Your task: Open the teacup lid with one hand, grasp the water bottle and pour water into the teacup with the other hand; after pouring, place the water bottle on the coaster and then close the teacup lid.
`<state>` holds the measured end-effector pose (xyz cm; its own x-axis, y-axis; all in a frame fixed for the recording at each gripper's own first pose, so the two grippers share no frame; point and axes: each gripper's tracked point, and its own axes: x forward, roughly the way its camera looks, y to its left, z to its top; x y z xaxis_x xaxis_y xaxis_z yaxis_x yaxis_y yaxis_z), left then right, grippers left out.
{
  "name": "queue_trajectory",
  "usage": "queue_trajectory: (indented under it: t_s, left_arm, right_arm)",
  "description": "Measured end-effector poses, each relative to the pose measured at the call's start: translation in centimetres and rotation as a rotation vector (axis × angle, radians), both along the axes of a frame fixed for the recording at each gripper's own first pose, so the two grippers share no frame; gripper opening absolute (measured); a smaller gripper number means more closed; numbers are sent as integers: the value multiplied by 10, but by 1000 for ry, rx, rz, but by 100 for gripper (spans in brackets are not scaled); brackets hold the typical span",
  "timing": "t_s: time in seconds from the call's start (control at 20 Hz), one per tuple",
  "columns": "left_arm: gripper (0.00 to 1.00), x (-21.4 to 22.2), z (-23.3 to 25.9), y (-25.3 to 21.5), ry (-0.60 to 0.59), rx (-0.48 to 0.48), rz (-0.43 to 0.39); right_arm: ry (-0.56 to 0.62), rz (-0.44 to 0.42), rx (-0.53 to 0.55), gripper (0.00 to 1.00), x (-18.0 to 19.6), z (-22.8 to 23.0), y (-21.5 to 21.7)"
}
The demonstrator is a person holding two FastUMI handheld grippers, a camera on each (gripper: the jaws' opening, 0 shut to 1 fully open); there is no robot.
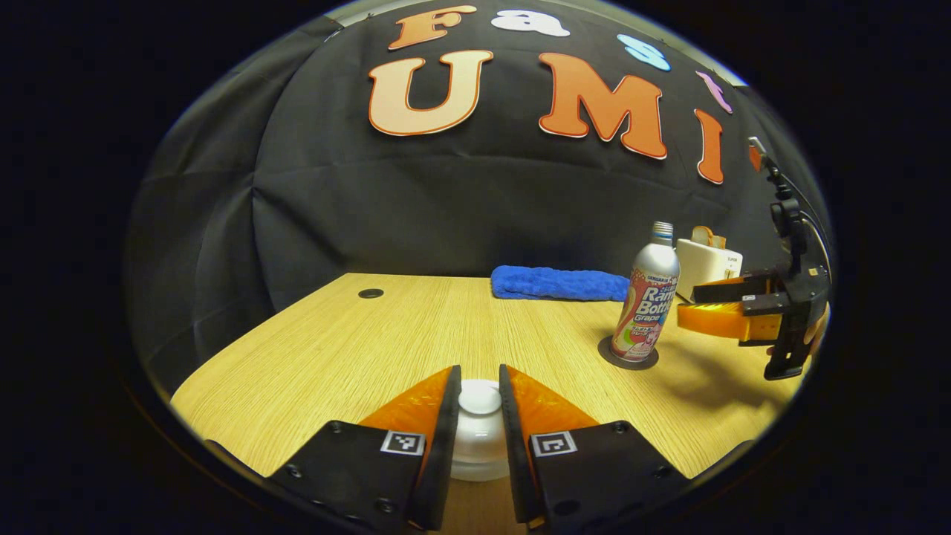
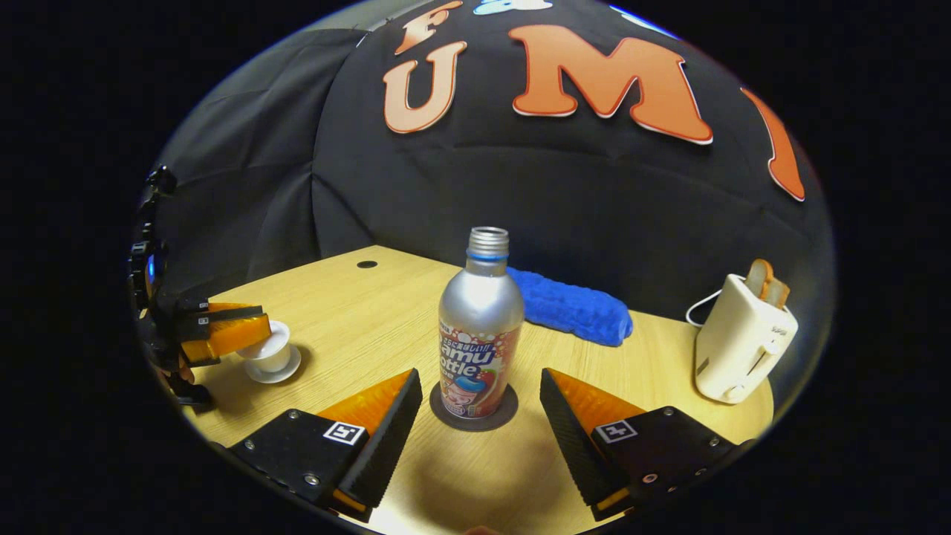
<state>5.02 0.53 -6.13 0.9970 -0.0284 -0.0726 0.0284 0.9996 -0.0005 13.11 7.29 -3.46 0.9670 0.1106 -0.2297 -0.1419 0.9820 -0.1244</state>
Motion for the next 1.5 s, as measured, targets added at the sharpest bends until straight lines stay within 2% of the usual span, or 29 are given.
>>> queue_trajectory:
  t_s: [0.1,0.15,0.3,0.4,0.45,0.5,0.6,0.8,0.85,1.05,1.1,1.15,1.25,1.3,1.5]
  left_arm:
    - [42,-2,14,-1,-41,-5,4]
    - [57,-4,23,-2,-64,-1,9]
    - [72,-12,57,-12,-138,12,7]
    - [73,-18,79,-25,-168,8,-12]
    - [83,-25,90,-32,-185,7,-28]
    - [84,-30,105,-38,-210,6,-32]
    - [98,-41,128,-49,-258,3,-36]
    - [100,-59,166,-63,-333,-13,-34]
    - [97,-62,171,-67,-347,-10,-34]
    - [97,-74,176,-78,-359,-13,-39]
    - [100,-74,176,-78,-363,-13,-34]
    - [94,-76,177,-78,-364,-8,-26]
    - [100,-80,176,-79,-364,9,-16]
    - [97,-80,176,-81,-367,12,-14]
    - [100,-82,178,-85,-377,26,-14]
  right_arm:
    - [-42,-23,15,96,-14,16,-6]
    - [-65,-42,15,96,-20,24,-11]
    - [-152,-99,8,96,-40,58,-28]
    - [-209,-132,1,96,-52,80,-38]
    - [-236,-149,1,96,-58,88,-42]
    - [-258,-170,4,96,-67,95,-47]
    - [-305,-197,19,96,-81,110,-52]
    - [-349,-260,37,96,-102,125,-69]
    - [-357,-266,36,96,-107,128,-71]
    - [-386,-292,16,96,-117,131,-83]
    - [-390,-297,17,96,-118,132,-86]
    - [-391,-297,20,96,-120,131,-86]
    - [-399,-289,26,96,-121,134,-85]
    - [-404,-286,30,95,-120,134,-89]
    - [-416,-273,37,95,-121,134,-89]
